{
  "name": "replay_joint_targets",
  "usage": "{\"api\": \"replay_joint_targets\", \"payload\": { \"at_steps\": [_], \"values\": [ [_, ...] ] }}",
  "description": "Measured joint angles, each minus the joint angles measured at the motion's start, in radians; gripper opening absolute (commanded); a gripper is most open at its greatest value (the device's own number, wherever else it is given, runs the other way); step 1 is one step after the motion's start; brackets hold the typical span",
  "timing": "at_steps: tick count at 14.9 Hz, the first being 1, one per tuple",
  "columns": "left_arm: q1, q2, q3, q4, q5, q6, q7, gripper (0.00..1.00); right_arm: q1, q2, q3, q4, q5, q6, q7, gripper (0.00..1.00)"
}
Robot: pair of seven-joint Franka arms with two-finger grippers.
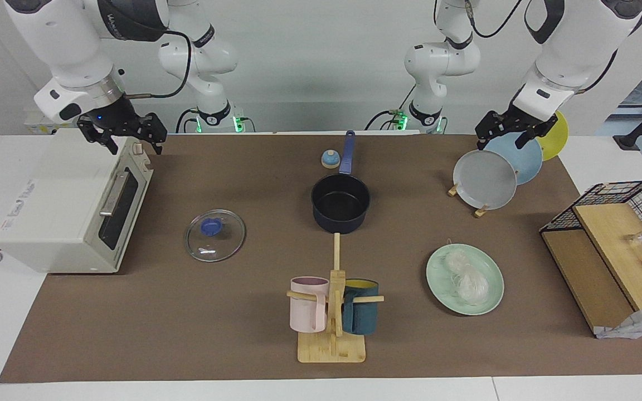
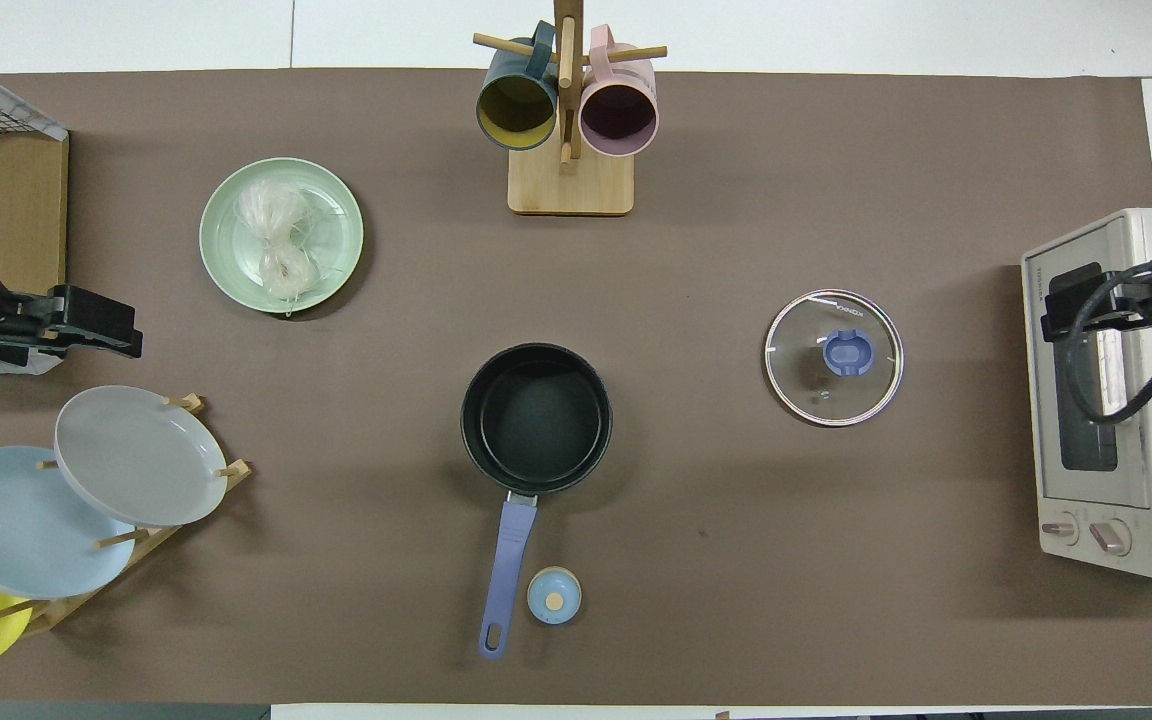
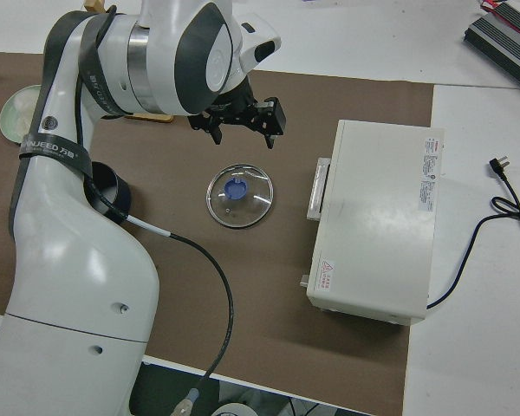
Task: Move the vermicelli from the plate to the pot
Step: 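Reach the left gripper to the vermicelli while the right gripper reaches the lid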
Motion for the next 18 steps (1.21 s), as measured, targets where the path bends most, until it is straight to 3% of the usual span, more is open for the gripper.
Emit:
{"api": "replay_joint_targets", "payload": {
  "at_steps": [7,12,15,18],
  "values": [
    [0.000,0.000,0.000,0.000,0.000,0.009,0.000,1.00,0.001,0.000,0.000,-0.001,0.000,0.006,0.000,1.00],
    [0.000,0.015,0.000,-0.001,-0.010,0.061,-0.022,1.00,0.009,0.007,0.002,-0.027,0.002,0.089,0.000,1.00],
    [-0.001,0.106,-0.001,-0.007,-0.028,0.161,-0.033,1.00,0.049,0.052,0.004,-0.066,0.025,0.183,0.000,1.00],
    [-0.002,0.290,-0.003,0.023,-0.042,0.313,-0.038,1.00,0.072,0.127,0.005,-0.105,0.058,0.314,0.001,1.00]
  ]
}}
